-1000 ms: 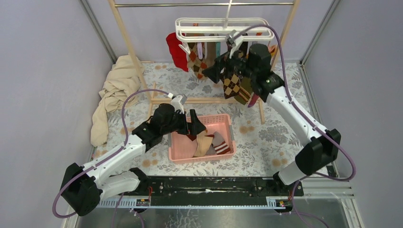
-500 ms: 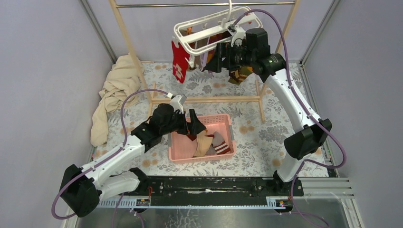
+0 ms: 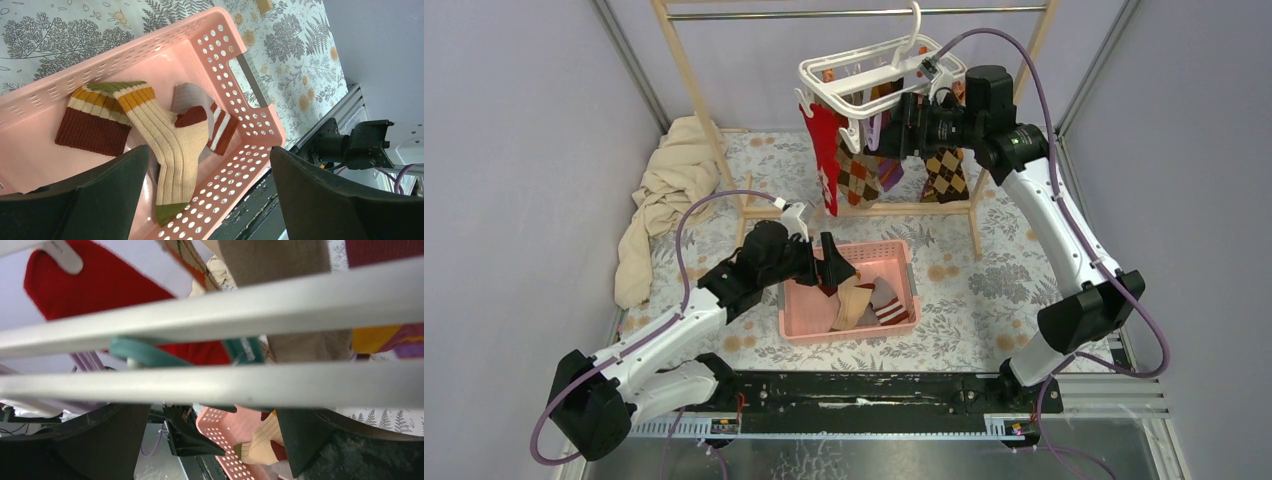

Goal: Remove the socks clipped to the hanger
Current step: Adjust the hanger on the clothesline.

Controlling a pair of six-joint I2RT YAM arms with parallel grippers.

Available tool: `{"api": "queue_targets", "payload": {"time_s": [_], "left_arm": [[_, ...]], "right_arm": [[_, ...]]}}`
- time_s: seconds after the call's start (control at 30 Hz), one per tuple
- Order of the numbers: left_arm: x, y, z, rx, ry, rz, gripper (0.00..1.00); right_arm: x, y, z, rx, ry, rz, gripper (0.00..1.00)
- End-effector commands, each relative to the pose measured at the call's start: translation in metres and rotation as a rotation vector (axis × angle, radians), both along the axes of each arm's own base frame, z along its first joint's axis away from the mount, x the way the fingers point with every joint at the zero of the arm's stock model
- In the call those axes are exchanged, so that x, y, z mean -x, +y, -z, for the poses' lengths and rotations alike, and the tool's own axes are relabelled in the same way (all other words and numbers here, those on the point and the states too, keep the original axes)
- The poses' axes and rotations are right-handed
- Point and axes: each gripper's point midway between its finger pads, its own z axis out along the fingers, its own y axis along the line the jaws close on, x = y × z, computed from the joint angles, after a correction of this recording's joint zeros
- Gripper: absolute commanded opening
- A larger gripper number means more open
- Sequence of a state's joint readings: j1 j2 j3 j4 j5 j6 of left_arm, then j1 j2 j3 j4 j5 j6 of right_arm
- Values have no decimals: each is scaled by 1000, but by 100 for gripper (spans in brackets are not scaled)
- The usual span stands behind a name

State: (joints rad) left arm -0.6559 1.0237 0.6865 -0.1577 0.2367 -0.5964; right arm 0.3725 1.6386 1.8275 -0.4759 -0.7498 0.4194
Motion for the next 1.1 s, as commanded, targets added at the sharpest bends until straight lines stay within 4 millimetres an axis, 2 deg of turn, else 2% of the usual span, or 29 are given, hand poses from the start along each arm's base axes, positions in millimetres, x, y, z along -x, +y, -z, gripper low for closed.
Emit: {"api": "queue_targets", "payload": {"time_s": [0.0,0.1,0.2,0.33,0.4,0.53,0.73,0.9,1.07], "left_arm": [[-4,-7,-11,25,-41,12,99],[-5,-7,-10,22,-38,11,99],[-4,-7,-9,21,-35,11,99],[-5,-8,-8,21,-35,8,99],[-5,-8,-8,21,-36,8,99],[-4,-7,-7,22,-33,6,99],[0,-5,-4,27,-32,2,99],[0,-6,-1,33,-31,5,99],[-1,-7,0,35,-29,5,99]], "right_arm": [[32,-9,21,34,143,-38,100],[33,-21,29,104,94,9,100],[30,-35,28,168,11,74,100],[31,-43,6,135,-150,111,100],[36,-38,-5,87,-183,74,100],[50,-14,-24,-67,-175,-86,100],[52,1,-43,-177,-151,-192,100],[51,10,-46,-231,-100,-261,100],[54,11,-36,-223,-25,-292,100]]}}
